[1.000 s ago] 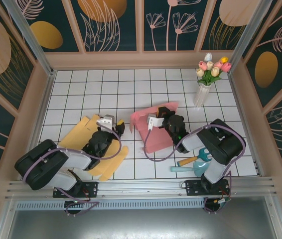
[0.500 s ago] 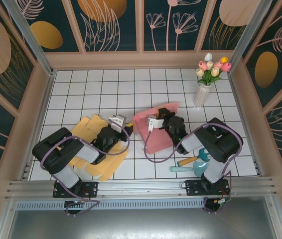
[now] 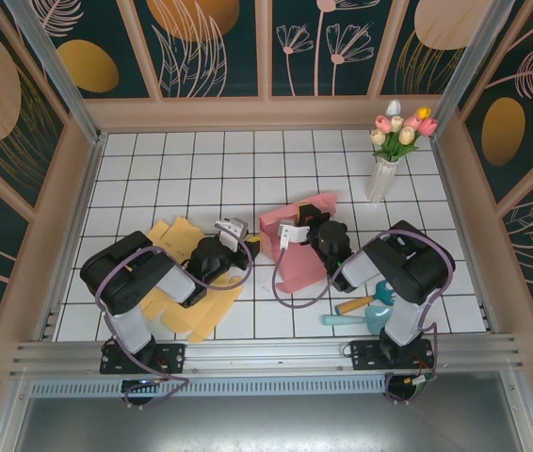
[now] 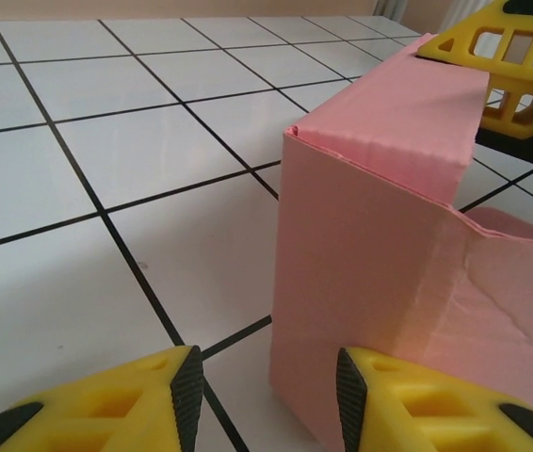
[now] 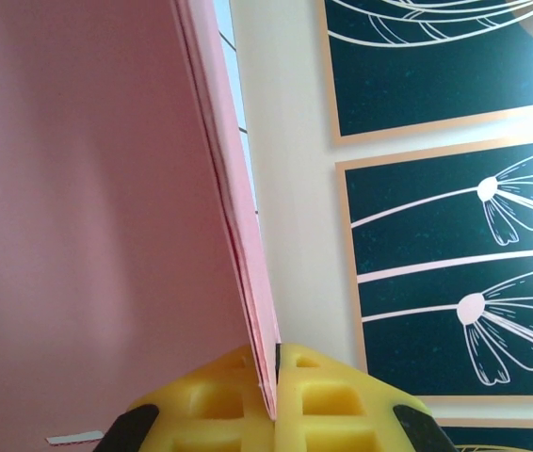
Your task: Fold the paper box
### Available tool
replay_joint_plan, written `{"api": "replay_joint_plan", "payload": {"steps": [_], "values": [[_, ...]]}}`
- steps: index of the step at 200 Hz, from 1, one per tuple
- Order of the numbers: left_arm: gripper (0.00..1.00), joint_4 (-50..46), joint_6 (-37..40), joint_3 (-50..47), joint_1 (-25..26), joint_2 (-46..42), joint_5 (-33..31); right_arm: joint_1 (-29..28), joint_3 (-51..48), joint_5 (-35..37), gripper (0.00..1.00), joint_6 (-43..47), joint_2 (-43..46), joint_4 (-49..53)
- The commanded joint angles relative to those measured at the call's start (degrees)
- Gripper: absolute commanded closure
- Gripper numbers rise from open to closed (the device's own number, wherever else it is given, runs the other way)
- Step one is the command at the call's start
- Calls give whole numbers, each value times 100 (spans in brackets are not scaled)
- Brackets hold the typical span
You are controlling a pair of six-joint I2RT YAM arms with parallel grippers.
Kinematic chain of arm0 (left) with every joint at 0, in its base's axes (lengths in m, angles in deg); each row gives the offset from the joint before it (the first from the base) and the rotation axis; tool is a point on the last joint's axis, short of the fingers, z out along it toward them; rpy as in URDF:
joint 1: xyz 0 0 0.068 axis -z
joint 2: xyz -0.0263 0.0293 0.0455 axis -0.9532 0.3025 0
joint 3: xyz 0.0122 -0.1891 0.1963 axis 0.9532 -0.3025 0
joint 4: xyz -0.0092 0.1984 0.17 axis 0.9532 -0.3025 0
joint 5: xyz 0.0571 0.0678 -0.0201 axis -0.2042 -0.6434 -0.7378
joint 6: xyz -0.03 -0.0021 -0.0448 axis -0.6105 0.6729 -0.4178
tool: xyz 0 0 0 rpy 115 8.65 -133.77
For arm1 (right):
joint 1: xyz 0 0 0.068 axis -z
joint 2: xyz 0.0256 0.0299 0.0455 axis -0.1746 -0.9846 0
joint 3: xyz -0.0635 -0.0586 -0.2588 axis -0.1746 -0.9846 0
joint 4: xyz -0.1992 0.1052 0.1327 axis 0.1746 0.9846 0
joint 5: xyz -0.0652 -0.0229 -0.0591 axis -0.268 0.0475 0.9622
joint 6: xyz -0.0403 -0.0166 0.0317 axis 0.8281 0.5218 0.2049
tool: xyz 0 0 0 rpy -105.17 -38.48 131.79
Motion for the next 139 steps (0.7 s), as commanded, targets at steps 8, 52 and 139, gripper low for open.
{"api": "replay_joint_plan", "payload": {"steps": [8,52,139], "values": [[55,140,-152,-98,-14,-300,12,-47,-7,-13,100,-105,-129,-16],[55,89,-94,-398,-20,-697,-21,-53,-19,29,100,-114,-122,-7],[52,-115,4,-128,-14,-481,575,-74,-10,17,100,-104,-108,116]]}}
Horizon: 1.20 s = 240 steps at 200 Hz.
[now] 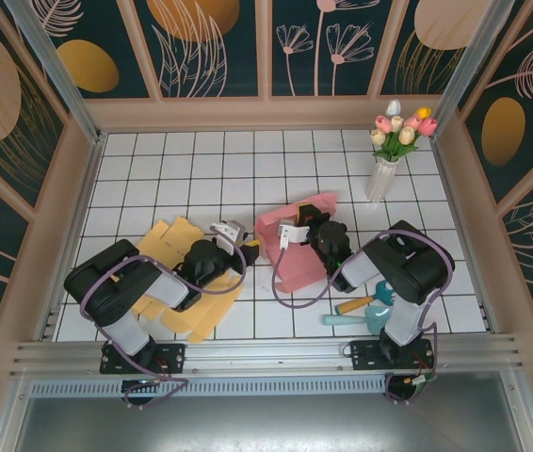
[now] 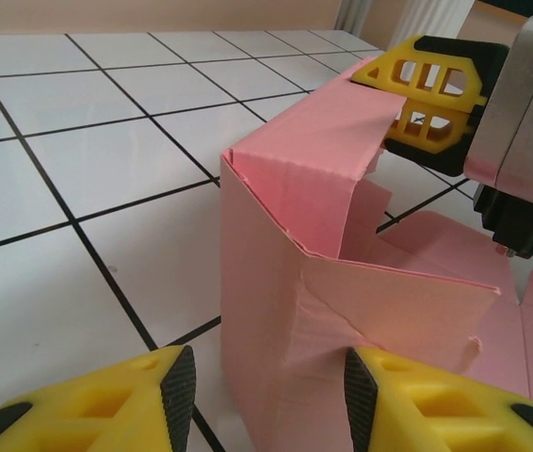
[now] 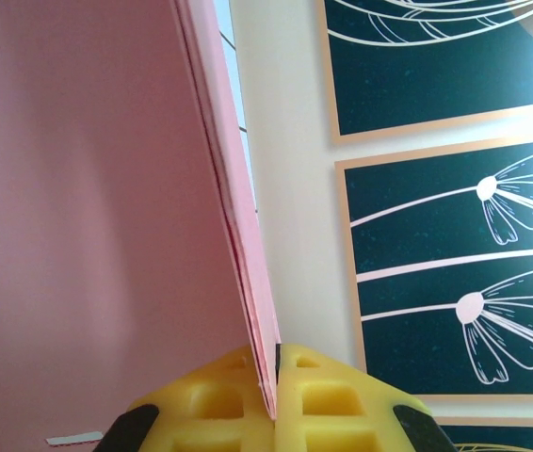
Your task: Fold the paper box
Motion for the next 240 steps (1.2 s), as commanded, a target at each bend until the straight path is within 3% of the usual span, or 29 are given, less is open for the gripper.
{"api": "replay_joint_plan", "payload": {"steps": [1,192,240], "values": [[52,26,38,147,-19,94,218,-56,-5,-18,100,-113,-99,133],[49,404,-322,240,-23,389,1030,-100,65,28,100,-166,-250,168],[49,-17,-203,540,-15,685,938,-100,34,12,100,-151,-199,175]]}}
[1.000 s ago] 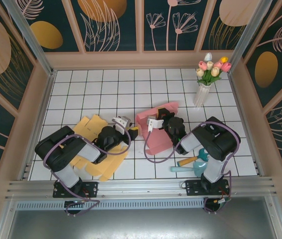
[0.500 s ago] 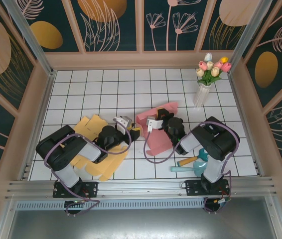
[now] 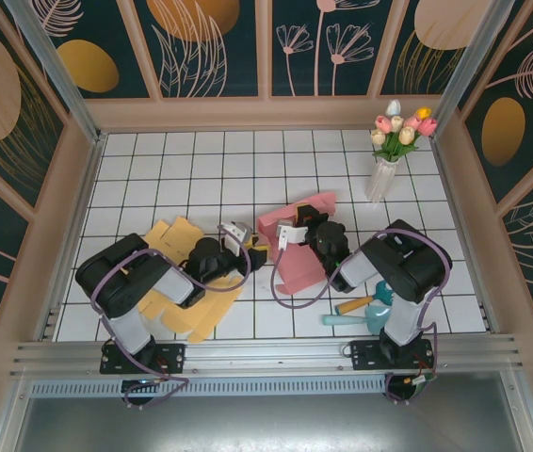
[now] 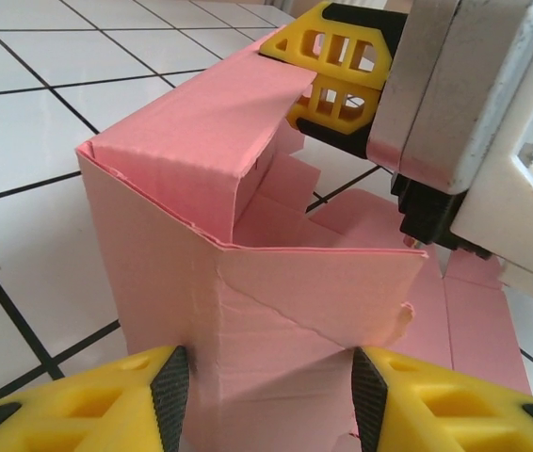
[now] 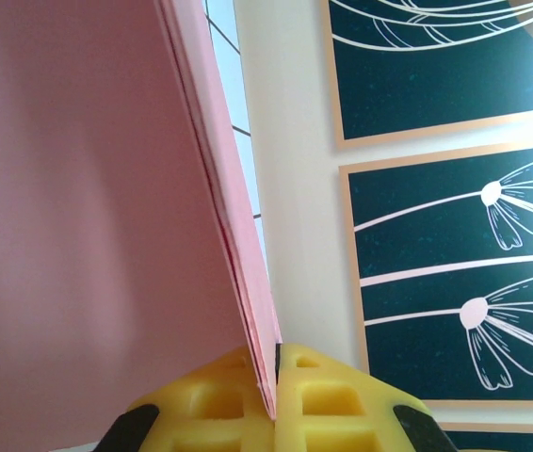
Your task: Fold the paper box
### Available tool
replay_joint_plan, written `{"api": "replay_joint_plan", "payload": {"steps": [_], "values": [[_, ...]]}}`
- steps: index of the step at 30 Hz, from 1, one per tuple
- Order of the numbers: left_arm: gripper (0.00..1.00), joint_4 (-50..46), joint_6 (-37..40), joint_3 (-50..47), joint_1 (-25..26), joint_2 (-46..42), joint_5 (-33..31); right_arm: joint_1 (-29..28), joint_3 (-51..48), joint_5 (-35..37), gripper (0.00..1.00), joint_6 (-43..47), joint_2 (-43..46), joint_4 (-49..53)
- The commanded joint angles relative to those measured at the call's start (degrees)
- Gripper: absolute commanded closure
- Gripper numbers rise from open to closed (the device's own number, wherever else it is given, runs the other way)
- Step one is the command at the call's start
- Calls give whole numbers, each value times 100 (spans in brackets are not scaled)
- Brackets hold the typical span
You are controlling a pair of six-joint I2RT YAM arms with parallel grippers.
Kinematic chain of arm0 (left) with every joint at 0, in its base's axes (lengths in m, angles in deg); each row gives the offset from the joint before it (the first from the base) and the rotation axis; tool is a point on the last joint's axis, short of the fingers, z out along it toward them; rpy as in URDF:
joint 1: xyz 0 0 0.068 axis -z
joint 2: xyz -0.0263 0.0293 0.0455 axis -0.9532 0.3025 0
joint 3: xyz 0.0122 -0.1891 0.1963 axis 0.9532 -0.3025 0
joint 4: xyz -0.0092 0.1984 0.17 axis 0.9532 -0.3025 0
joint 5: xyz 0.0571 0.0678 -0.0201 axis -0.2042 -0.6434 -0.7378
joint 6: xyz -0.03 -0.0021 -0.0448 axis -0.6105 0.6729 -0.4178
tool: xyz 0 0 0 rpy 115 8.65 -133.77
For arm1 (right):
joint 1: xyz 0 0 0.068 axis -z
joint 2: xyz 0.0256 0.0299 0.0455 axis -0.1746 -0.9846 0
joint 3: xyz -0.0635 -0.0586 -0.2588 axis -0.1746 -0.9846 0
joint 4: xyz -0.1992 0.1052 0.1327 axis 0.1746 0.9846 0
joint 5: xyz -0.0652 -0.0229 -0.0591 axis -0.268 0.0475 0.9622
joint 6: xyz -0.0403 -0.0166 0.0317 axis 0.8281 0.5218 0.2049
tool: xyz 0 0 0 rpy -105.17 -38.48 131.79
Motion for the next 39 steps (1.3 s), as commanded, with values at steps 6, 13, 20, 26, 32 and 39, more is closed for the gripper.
{"api": "replay_joint_plan", "payload": {"steps": [6,13,20,26,32,39], "values": [[49,-255,9,507,-19,434,-439,-52,-34,-39,100,-157,-80,228],[48,-353,-168,667,-20,457,-1110,-52,-31,-113,100,-180,-83,298],[47,-382,-353,685,-16,435,-2016,-52,-40,-124,100,-201,-63,328],[48,-146,-524,637,-8,404,-1903,-52,-14,-112,100,-219,-81,349],[48,60,-571,729,80,552,-1462,-68,26,-124,100,-276,-54,421],[48,227,-620,878,218,779,-1393,-103,8,-104,100,-307,-84,404]]}}
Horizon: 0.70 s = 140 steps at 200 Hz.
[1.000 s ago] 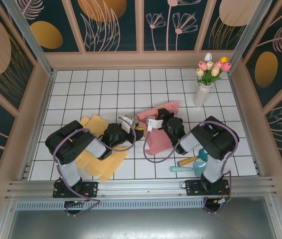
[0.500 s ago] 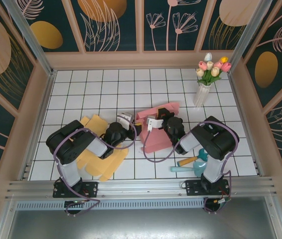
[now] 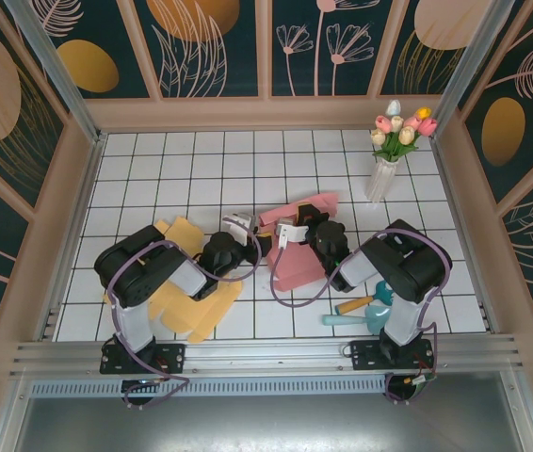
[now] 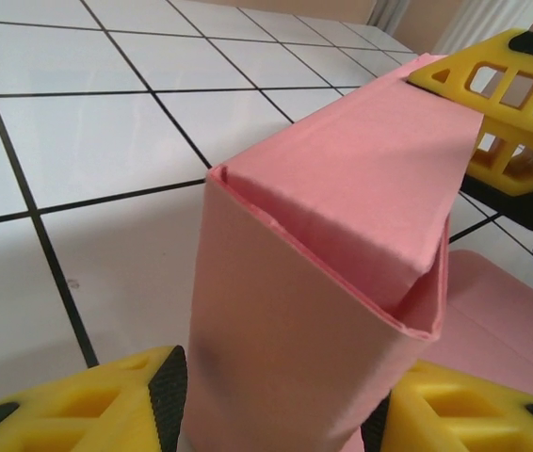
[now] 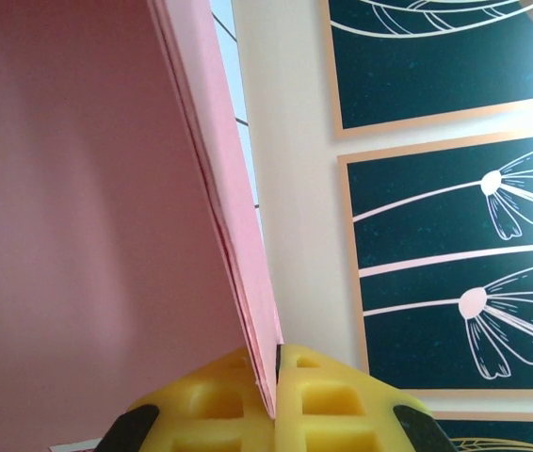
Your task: Fold the paper box
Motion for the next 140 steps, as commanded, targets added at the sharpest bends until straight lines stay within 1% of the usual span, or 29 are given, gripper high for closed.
{"api": "replay_joint_plan", "payload": {"steps": [1,30,69,96,120,140], "values": [[48,372,-122,211,61,142,-77,-104,-21,-231,100,-289,-89,345],[48,200,-179,377,87,187,-391,-141,-9,-226,100,-316,-131,316],[48,66,-223,601,122,386,-584,-168,-38,-258,100,-422,-111,307],[49,-100,-228,706,147,477,-1065,-160,-51,-244,100,-448,-111,321],[53,-199,-100,669,169,557,-1372,-151,-63,-243,100,-470,-78,375],[62,-273,-12,603,173,626,-1536,-122,-49,-277,100,-523,-3,510]]}}
